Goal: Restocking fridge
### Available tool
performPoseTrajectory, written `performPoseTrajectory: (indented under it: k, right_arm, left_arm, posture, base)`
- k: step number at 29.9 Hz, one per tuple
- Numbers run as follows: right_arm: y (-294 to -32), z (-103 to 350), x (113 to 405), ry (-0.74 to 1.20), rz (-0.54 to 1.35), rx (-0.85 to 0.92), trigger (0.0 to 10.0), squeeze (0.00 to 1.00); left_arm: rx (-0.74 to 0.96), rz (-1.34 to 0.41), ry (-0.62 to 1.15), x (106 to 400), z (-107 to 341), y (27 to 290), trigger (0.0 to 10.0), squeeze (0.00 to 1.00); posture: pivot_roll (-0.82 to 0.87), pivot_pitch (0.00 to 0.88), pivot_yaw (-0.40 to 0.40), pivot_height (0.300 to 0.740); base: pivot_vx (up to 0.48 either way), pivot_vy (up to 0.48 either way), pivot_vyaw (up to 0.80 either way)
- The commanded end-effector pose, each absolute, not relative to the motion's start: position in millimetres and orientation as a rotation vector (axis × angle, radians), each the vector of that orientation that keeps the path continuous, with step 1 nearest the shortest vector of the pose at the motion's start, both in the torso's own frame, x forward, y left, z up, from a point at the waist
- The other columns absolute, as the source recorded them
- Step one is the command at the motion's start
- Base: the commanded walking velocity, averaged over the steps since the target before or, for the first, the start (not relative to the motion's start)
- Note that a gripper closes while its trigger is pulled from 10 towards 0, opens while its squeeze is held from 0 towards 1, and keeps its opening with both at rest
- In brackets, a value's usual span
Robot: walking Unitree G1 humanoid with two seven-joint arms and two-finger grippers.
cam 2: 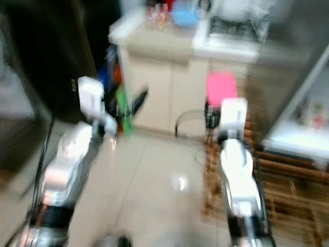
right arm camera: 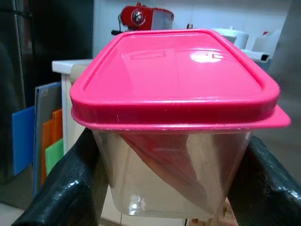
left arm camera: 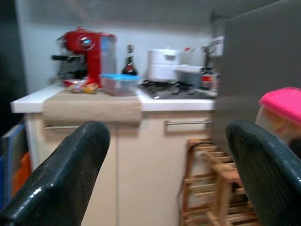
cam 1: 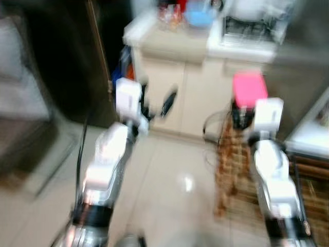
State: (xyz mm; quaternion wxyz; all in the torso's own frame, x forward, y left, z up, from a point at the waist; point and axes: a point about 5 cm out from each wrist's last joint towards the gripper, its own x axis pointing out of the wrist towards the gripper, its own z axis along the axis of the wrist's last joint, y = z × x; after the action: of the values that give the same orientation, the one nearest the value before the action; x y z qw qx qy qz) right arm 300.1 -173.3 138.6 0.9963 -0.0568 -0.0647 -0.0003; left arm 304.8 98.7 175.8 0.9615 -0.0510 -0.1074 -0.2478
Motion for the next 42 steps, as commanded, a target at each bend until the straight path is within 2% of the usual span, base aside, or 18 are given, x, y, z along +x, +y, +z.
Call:
performPoseTrajectory:
  k: [1,10,17,39,42]
  right_arm:
    - [-177.8,141.6,299.8,-0.140,-0.021,-0.108,0.0,0.00]
    - [-180.6,140.6,298.3,-0.135,-0.034,-0.114,0.0,0.00]
    - [-182.2,138.5,297.2,-0.124,-0.036,-0.116,0.0,0.00]
    - [-180.3,138.3,298.0,-0.129,-0.031,-0.117,0.0,0.00]
    - [-179.6,139.8,299.1,-0.133,-0.026,-0.115,0.0,0.00]
  left_arm:
    - [-0.102,-0.525,-0.235,306.7,182.2,94.6,10.0,0.00]
    - [-0.111,-0.545,-0.236,306.4,182.6,92.3,10.0,0.00]
    - [-0.118,-0.558,-0.238,305.7,182.9,90.6,10.0,0.00]
    - [-0.111,-0.565,-0.257,303.4,187.4,87.9,10.0,0.00]
    - [-0.125,-0.551,-0.260,304.0,188.1,90.0,10.0,0.00]
  posture:
    - [-0.12,0.026,0.017,0.740]
    - [-0.13,0.030,0.020,0.740]
    - [-0.13,0.033,0.019,0.740]
    - [-0.12,0.040,0.018,0.740]
    - [-0.12,0.041,0.018,0.740]
  base:
    - [0.266,-0.398,0.00]
    - [0.270,-0.394,0.00]
    - [0.273,-0.392,-0.63]
    - [0.214,-0.401,0.00]
    - [0.311,0.000,0.00]
